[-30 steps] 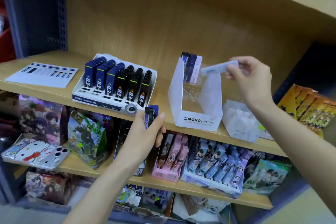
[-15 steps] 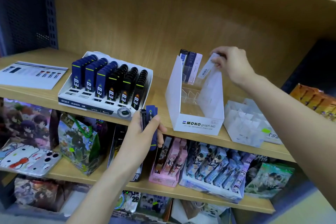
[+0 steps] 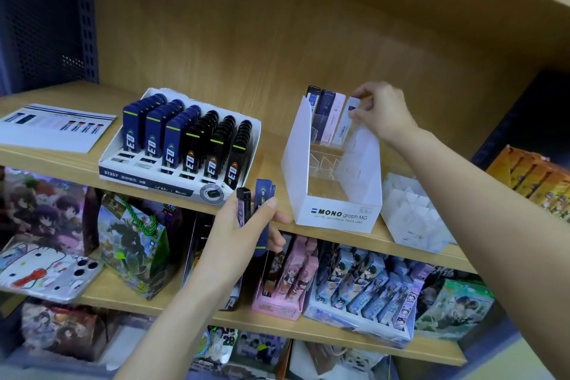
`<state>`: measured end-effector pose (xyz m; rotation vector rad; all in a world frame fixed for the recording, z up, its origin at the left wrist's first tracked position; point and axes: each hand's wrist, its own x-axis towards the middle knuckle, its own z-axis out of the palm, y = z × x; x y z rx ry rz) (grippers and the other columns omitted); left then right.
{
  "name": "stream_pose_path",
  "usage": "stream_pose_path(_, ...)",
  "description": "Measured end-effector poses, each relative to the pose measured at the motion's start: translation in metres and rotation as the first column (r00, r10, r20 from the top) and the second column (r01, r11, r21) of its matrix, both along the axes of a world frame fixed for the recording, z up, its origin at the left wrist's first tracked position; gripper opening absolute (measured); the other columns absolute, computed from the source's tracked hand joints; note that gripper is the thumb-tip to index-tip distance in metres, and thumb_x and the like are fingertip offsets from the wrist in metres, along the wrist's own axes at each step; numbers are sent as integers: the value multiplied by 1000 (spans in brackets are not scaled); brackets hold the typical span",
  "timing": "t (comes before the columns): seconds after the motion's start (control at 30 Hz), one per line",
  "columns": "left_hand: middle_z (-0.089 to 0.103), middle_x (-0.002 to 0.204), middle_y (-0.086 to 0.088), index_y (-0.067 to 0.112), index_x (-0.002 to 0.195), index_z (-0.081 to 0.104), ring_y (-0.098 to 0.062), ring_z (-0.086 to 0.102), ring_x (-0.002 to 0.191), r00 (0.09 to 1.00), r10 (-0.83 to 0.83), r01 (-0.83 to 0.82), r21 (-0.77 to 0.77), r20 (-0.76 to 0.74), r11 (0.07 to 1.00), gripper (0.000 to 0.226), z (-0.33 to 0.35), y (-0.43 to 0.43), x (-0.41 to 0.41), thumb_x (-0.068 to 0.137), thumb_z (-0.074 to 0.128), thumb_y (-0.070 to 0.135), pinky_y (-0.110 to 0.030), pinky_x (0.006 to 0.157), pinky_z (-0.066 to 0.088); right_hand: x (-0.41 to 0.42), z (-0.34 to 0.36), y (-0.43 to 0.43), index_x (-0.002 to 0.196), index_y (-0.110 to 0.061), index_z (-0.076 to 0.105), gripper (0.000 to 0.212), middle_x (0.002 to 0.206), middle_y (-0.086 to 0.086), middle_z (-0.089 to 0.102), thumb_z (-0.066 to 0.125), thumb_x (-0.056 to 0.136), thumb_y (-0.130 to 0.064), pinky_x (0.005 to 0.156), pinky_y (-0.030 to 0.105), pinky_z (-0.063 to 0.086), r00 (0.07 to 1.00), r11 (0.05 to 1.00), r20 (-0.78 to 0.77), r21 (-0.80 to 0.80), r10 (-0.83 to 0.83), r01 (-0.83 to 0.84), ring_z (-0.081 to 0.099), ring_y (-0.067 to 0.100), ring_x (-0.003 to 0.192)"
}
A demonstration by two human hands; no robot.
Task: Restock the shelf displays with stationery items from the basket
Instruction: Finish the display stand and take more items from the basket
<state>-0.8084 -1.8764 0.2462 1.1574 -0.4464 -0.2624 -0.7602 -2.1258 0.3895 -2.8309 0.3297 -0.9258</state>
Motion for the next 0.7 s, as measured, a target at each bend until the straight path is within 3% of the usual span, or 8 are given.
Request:
stream_pose_path(0.1, 71, 79, -6, 15, 99, 56, -18, 58, 56, 1000, 0, 0, -5, -11, 1000, 7, 0, 0, 0, 94, 53, 19, -25, 54, 52, 1, -4, 2, 116, -7, 64, 29, 103, 14, 67, 60, 87, -7, 81, 29, 48, 1000, 999, 1, -26, -22, 22, 62, 24, 90)
stream_pose_path(0.2, 72, 80, -6, 13, 99, 55, -15, 54, 49, 1000, 3, -3, 23, -1, 1000, 10, -2, 1, 2, 93, 53, 20, -21, 49, 47, -3, -6, 7, 130, -4, 54, 38, 125, 17, 61, 47, 93, -9, 96, 36, 45, 998, 996, -2, -64, -55, 55, 56, 33, 113)
stream_pose_path(0.27, 72, 79, -5, 12, 99, 55, -14, 50, 46, 1000, 9, -9, 33, 1, 999, 10, -2, 1, 3, 94, 53, 21, -20, 47, 44, -9, -8, 13, 135, -4, 48, 41, 127, 18, 57, 44, 94, -8, 95, 36, 43, 997, 994, 35, -88, -67, 70, 53, 34, 115)
stream_pose_path(0.43, 70, 73, 1, 13, 99, 53, -13, 44, 45, 1000, 9, -9, 52, -6, 999, 10, -4, 4, 2, 93, 55, 21, -20, 47, 42, -43, -23, 54, 114, -12, 57, 22, 108, -3, 53, 44, 96, -11, 80, 30, 44, 978, 990, 167, -91, 124, -110, 54, 13, 85)
stream_pose_path(0.6, 67, 71, 2, 9, 95, 54, -13, 43, 43, 999, 4, -9, 123, 45, 992, 11, -6, 11, -3, 90, 61, 16, -19, 46, 41, -83, -62, 113, 93, -20, 59, 16, 80, -8, 59, 47, 98, -29, 67, 22, 45, 935, 935, -93, 130, 341, -328, 57, 5, 71)
stream_pose_path(0.7, 66, 68, 1, 11, 96, 55, -11, 46, 43, 998, -2, -8, 155, 60, 988, 10, -6, 16, -7, 89, 62, 13, -20, 43, 39, -93, -79, 135, 87, -24, 60, 12, 72, -14, 57, 57, 93, -34, 60, 10, 43, 891, 898, -216, 287, 399, -333, 53, -3, 61)
